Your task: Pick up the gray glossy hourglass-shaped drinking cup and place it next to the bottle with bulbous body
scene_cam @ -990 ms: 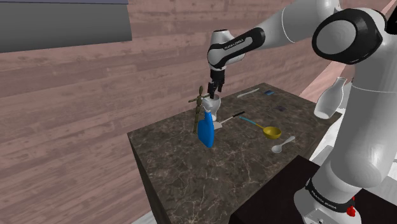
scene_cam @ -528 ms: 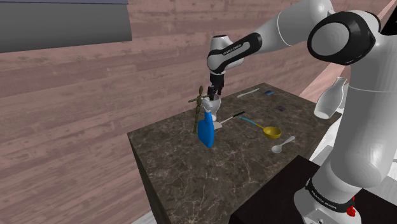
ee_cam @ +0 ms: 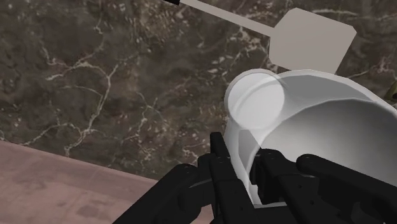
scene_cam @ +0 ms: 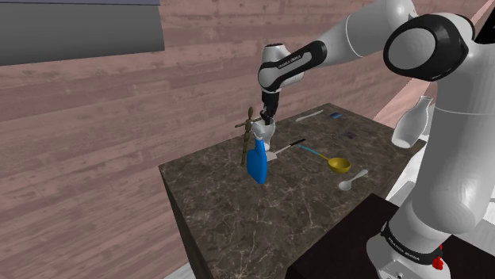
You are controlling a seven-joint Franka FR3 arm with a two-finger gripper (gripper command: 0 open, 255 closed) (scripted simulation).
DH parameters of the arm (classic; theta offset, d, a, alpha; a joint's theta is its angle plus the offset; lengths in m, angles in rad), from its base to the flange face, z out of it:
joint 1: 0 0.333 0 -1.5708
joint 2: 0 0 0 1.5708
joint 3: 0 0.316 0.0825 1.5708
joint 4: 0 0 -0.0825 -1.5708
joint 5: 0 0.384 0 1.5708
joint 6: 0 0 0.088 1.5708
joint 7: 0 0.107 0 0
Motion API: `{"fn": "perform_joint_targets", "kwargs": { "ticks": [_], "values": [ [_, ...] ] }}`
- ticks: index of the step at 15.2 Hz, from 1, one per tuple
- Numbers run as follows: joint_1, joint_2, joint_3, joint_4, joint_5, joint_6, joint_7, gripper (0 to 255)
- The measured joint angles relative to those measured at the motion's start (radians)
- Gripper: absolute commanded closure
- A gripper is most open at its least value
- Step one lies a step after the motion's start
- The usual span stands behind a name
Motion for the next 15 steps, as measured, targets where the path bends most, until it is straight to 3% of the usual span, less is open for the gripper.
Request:
{"fn": "perform_joint_targets", "kwargs": {
  "ticks": [7, 15],
  "values": [
    [0.000, -0.004, 0.000, 0.002, 0.000, -0.005, 0.000, 255],
    [0.000, -0.038, -0.001, 0.057, 0.000, -0.096, -0.004, 255]
  ]
}}
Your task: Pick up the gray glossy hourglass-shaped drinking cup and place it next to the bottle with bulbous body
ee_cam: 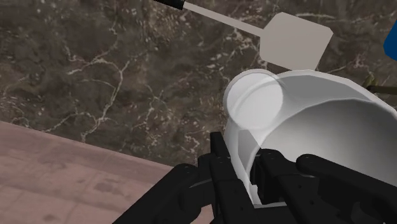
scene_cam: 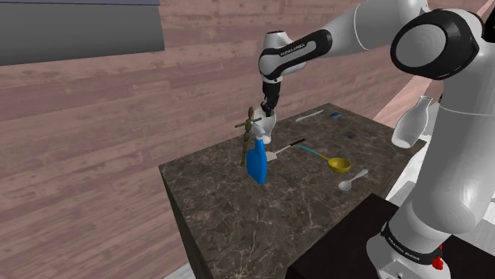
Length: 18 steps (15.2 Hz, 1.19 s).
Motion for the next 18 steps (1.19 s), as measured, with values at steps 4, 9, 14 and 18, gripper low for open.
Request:
{"fn": "perform_joint_targets", "kwargs": {
  "ticks": [4, 9, 14, 18],
  "values": [
    [0.001, -0.017, 0.001, 0.030, 0.000, -0.046, 0.000, 255],
    [0.002, -0.032, 0.001, 0.080, 0.000, -0.111, -0.002, 255],
    [0.001, -0.043, 0.000, 0.131, 0.000, -0.173, -0.005, 255],
    [0.002, -0.044, 0.000, 0.181, 0.001, -0.225, -0.007, 255]
  ]
}}
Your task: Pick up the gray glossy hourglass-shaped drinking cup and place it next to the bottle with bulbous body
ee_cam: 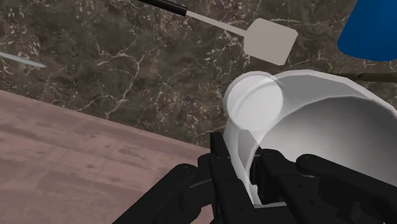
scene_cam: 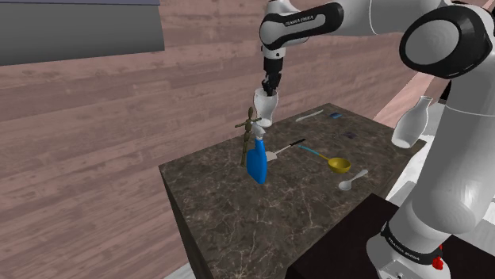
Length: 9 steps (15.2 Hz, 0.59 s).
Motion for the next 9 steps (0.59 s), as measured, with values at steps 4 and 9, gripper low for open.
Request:
{"fn": "perform_joint_targets", "kwargs": {
  "ticks": [4, 9],
  "values": [
    [0.000, -0.005, 0.000, 0.048, 0.000, -0.053, -0.001, 255],
    [0.001, 0.000, 0.000, 0.122, 0.001, -0.123, -0.004, 255]
  ]
}}
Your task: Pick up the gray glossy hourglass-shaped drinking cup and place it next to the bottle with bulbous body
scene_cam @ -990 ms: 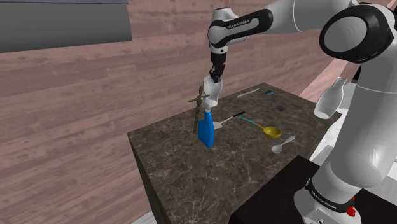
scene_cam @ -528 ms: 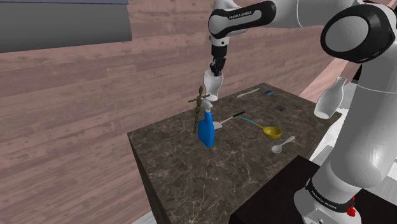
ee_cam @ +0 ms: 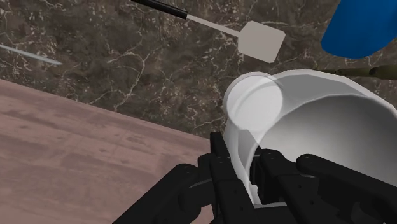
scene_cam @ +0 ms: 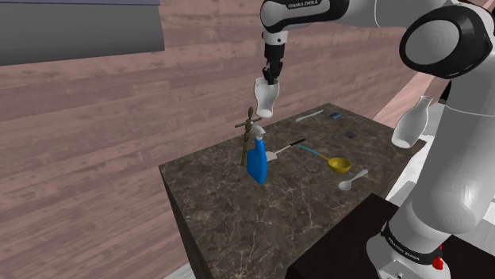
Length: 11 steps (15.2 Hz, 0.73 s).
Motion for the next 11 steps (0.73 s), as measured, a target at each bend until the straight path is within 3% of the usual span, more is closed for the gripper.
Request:
{"fn": "perform_joint_targets", "kwargs": {
  "ticks": [11],
  "values": [
    [-0.001, 0.040, 0.000, 0.208, 0.003, -0.168, -0.007, 255]
  ]
}}
